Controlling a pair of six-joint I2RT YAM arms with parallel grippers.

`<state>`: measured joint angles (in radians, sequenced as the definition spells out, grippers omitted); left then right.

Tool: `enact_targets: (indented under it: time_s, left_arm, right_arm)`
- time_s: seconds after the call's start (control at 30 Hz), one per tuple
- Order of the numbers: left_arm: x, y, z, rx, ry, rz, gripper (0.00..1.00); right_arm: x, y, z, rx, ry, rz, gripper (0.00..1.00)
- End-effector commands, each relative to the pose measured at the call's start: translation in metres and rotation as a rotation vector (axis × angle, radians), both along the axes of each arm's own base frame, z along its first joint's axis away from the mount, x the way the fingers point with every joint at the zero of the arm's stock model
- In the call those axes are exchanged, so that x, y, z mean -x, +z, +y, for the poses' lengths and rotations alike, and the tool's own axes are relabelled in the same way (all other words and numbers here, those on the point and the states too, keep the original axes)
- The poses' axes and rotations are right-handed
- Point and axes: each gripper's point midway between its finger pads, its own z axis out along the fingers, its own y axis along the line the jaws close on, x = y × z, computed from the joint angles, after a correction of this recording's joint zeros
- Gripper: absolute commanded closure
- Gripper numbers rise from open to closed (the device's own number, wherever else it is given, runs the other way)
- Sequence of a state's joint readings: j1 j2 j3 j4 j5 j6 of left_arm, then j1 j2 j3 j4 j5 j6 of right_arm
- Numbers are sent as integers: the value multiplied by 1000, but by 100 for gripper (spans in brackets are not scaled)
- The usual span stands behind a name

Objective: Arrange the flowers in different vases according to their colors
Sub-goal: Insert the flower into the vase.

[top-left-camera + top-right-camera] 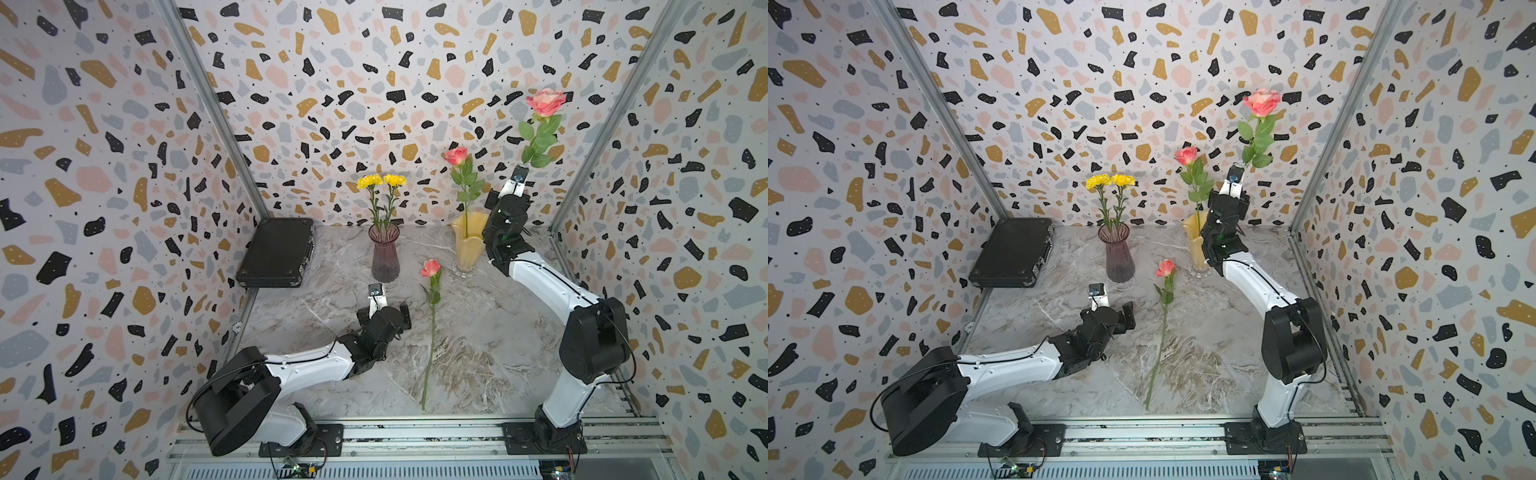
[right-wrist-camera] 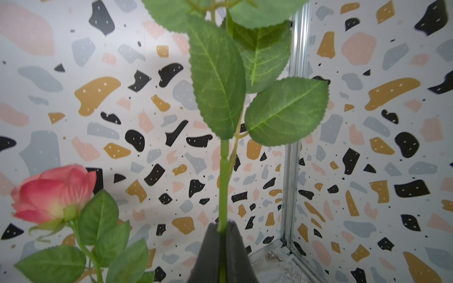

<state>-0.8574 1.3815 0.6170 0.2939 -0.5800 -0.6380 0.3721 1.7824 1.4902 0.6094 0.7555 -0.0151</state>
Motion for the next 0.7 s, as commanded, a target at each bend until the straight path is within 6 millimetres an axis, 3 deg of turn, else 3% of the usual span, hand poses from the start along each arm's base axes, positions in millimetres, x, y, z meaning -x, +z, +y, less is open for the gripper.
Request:
enact_targets:
  time_s: [0.0,0.2,0.4,0.67]
  left_arm:
    - [-5,10,-8,0,-27,-8,1]
    - [-4,9,-16,22,-62,5,1]
    - [-4,10,-19,24,-78,8,0]
    - [-3,12,-19,22,-82,6,1]
  right_arm:
    - [-7,-15,10,-22,70,61,99]
    - [-7,-27,7,-1,53,110,88]
    - [-4,-32,7,-7,57,129,63]
    - [4,-23,19,-38,165,153,53]
